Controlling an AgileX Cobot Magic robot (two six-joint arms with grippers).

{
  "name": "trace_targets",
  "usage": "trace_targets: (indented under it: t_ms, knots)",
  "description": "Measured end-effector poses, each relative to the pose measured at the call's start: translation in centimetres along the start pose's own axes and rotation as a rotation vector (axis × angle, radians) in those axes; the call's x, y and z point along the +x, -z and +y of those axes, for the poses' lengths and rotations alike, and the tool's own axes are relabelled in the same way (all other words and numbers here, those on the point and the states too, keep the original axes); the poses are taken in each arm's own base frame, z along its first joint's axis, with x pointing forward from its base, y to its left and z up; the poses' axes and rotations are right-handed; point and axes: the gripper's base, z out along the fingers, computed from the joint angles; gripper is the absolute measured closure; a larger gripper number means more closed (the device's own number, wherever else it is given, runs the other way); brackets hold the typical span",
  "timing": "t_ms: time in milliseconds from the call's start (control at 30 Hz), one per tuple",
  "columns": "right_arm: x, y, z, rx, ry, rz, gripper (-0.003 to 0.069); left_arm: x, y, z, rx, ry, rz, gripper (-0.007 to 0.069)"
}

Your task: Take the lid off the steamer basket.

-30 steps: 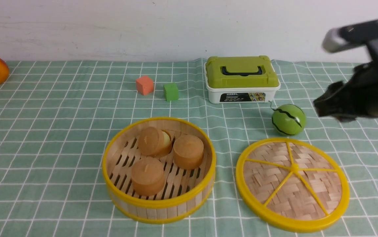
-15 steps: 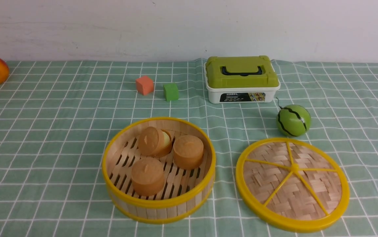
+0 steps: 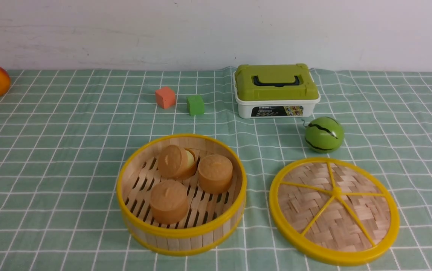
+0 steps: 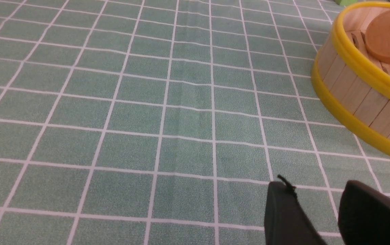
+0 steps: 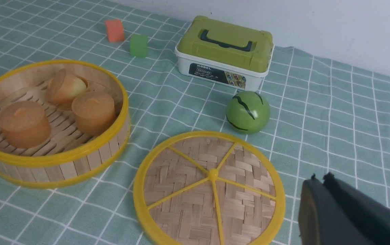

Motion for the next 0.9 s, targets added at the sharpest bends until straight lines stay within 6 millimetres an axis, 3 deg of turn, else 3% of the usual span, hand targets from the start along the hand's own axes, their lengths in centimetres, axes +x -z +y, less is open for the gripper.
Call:
trace_targets:
  t_ms: [200,333,367,400,500,600,633,767,900]
  knots:
    - [0.9,-0.9,0.0,0.006,-0.002,-0.039,0.0678,0.0,0.0,0.0,0.0,0.0,0.0,0.0386]
    - [4.8,-2.7,-0.3,0.057,-0.018,-0.208,0.0678,0.0,0.0,0.0,0.0,0.0,0.0,0.0386]
    - [4.9,-2.8,-0.4,0.063,-0.021,-0.233,0.0678,0.0,0.0,0.0,0.0,0.0,0.0,0.0386]
    - [7.2,-3.4,-0.6,0.097,-0.035,-0.267,0.0678,0.0,0.0,0.0,0.0,0.0,0.0,0.0386]
    - [11.7,-3.6,-1.1,0.2,-0.061,-0.316,0.0678,0.0,0.0,0.0,0.0,0.0,0.0,0.0386]
    - [13.5,-3.5,-1.3,0.251,-0.069,-0.322,0.0678,0.0,0.0,0.0,0.0,0.0,0.0,0.0386]
    - [15.1,-3.7,-1.4,0.293,-0.073,-0.298,0.0678,0.0,0.0,0.0,0.0,0.0,0.0,0.0386]
    - [17.6,-3.9,-1.5,0.346,-0.144,-0.247,0.0678,0.0,0.0,0.0,0.0,0.0,0.0,0.0386]
    - [18.7,-3.8,-1.4,0.346,-0.228,-0.196,0.0678,0.0,0.0,0.0,0.0,0.0,0.0,0.0386]
